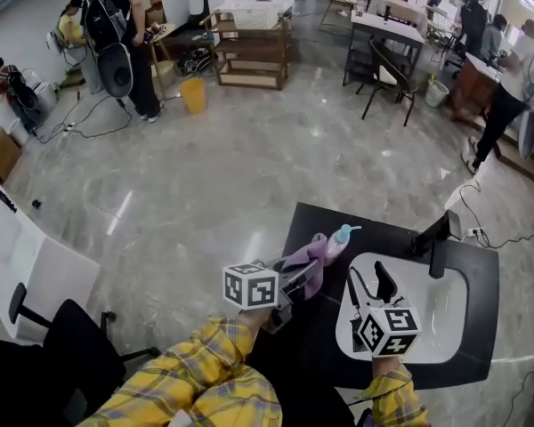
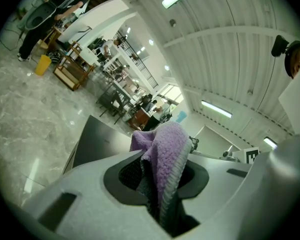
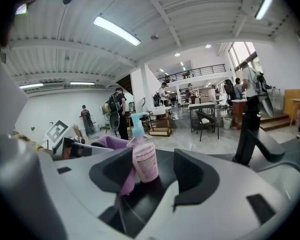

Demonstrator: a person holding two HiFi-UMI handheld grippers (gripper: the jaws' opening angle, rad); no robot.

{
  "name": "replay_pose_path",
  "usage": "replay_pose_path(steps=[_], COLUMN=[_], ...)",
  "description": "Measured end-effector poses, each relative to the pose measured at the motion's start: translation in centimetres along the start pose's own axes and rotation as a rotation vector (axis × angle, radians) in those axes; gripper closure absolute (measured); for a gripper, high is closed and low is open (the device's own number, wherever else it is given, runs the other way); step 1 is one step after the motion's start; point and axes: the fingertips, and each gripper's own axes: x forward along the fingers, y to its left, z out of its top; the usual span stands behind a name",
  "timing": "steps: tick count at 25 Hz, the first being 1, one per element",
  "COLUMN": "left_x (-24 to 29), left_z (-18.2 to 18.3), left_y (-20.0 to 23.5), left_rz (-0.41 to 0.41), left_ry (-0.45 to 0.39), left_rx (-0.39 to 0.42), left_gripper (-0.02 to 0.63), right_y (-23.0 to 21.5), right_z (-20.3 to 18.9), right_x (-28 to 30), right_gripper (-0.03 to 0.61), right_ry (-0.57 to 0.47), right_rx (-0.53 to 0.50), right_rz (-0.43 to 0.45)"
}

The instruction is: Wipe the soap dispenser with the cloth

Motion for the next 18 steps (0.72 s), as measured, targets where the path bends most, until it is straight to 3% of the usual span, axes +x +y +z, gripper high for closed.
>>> replay_pose_path(steps=[11, 18], left_x=[0.7, -0.3], left_z=[-0.3, 1.4], left_y=[1.7, 1.2], left_rz=[0.026, 0.032], left_ry=[0.013, -0.051], left_rx=[-0.04, -0.023], left_gripper=[0.526, 0.526], right_y=[-0.8, 0.0], right_z=[-0.7, -0.4], right_x=[-1.4, -0.3], right_gripper=[0.347, 0.347], right_ry=[0.011, 0.012], right_rx=[0.02, 0.016], right_rz=[-0.032, -0.004])
